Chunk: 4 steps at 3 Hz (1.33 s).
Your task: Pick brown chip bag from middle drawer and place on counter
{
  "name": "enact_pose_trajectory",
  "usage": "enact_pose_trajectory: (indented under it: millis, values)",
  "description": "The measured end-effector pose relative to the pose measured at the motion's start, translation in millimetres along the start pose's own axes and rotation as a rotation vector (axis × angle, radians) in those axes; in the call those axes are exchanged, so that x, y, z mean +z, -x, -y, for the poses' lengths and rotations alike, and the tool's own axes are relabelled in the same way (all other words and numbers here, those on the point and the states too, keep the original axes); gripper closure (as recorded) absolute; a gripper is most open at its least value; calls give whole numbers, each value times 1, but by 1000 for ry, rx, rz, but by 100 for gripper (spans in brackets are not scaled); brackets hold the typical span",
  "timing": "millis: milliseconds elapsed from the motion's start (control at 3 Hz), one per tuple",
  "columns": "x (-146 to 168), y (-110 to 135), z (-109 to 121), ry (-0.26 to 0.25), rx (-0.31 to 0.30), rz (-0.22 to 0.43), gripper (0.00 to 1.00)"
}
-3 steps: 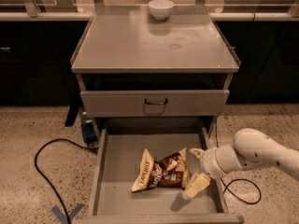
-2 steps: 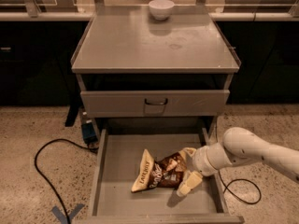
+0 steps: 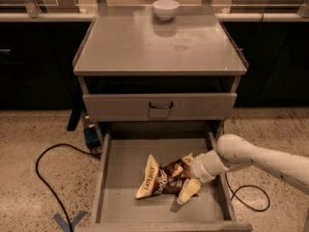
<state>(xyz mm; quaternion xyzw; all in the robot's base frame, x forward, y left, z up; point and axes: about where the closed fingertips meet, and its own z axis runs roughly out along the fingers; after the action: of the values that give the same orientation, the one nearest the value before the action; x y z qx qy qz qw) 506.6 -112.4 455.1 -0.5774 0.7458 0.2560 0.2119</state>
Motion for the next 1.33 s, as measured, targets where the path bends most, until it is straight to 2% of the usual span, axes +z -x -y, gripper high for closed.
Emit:
enact_pose_trajectory:
  millis: [333,667,1000,1333]
  values:
    - [24,-15,3,32,8,-37,0]
    - [48,-21,7,68,-6,-69,0]
    - [48,-21,7,68,-6,-69,0]
    - [45,-14,13,29,-28,-76,0]
